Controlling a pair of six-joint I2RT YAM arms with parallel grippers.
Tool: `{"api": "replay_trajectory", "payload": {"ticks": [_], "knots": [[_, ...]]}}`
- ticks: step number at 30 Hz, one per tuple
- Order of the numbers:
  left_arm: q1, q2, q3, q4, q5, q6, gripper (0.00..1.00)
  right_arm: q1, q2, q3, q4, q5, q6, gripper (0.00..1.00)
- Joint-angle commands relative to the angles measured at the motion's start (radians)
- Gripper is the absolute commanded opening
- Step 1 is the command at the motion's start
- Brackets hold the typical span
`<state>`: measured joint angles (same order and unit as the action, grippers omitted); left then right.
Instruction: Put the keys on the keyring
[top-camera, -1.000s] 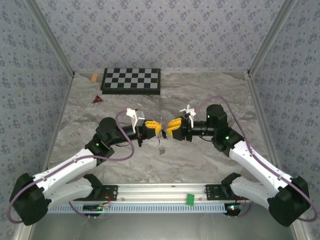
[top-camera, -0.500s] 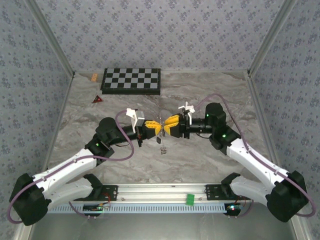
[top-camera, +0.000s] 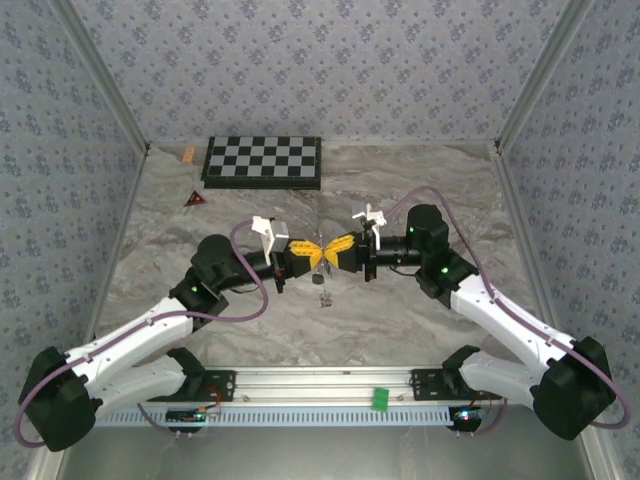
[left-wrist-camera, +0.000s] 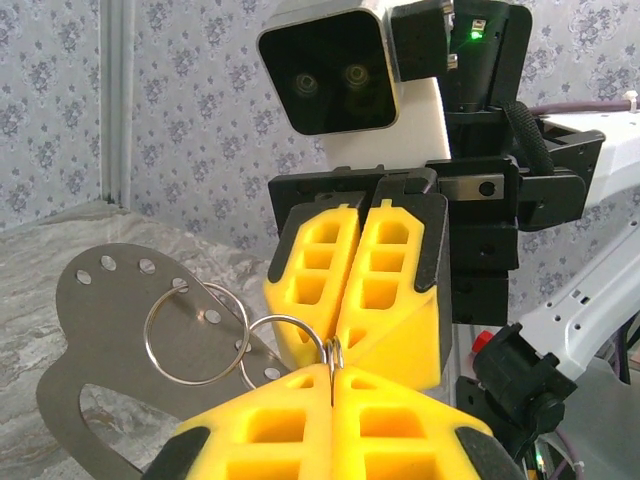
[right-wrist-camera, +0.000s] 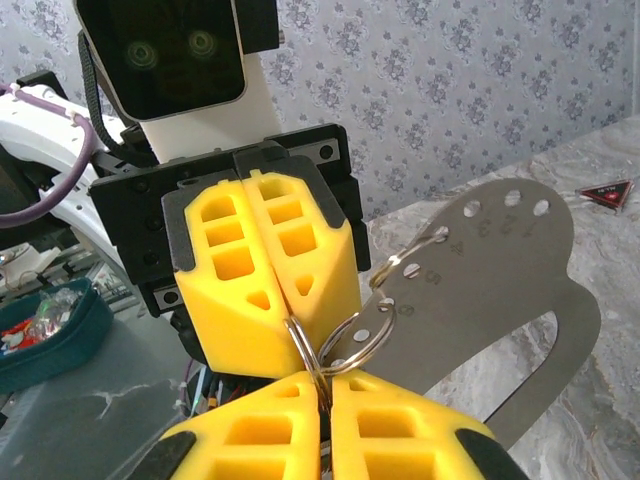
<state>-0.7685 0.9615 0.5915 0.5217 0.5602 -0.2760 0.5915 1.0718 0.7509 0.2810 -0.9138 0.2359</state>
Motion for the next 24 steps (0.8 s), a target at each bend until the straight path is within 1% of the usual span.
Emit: {"api": "replay_trajectory", "payload": {"ticks": [1, 3, 7, 10, 12, 14, 18, 24], "knots": [[-0.009, -0.018, 0.008, 0.058, 0.018, -0.009, 0.0, 0.005, 0.007, 0.033, 0.011, -0.021, -0.007, 0.01], [-0.009, -0.02, 0.007, 0.053, 0.015, -0.007, 0.0, 0.005, 0.007, 0.037, -0.004, -0.026, -0.016, 0.0], [-0.009, -0.031, 0.007, 0.014, -0.007, 0.012, 0.0, 0.001, -0.003, 0.07, -0.132, -0.006, -0.078, 0.0], [-0.007, -0.044, 0.004, -0.031, -0.038, 0.03, 0.13, -0.006, -0.004, 0.108, -0.251, 0.018, -0.129, 0.0], [-0.001, -0.053, -0.002, -0.043, -0.056, 0.031, 0.16, -0.008, -0.001, 0.136, -0.336, 0.046, -0.175, 0.0], [0.009, -0.059, -0.006, -0.055, -0.062, 0.034, 0.23, -0.007, 0.01, 0.17, -0.429, 0.081, -0.227, 0.0], [0.021, -0.078, -0.009, -0.107, -0.077, 0.06, 0.26, -0.007, 0.049, 0.265, -0.633, 0.147, -0.315, 0.0], [0.023, -0.09, -0.018, -0.162, -0.084, 0.099, 0.26, 0.016, 0.137, 0.428, -0.935, 0.272, -0.443, 0.0]]}}
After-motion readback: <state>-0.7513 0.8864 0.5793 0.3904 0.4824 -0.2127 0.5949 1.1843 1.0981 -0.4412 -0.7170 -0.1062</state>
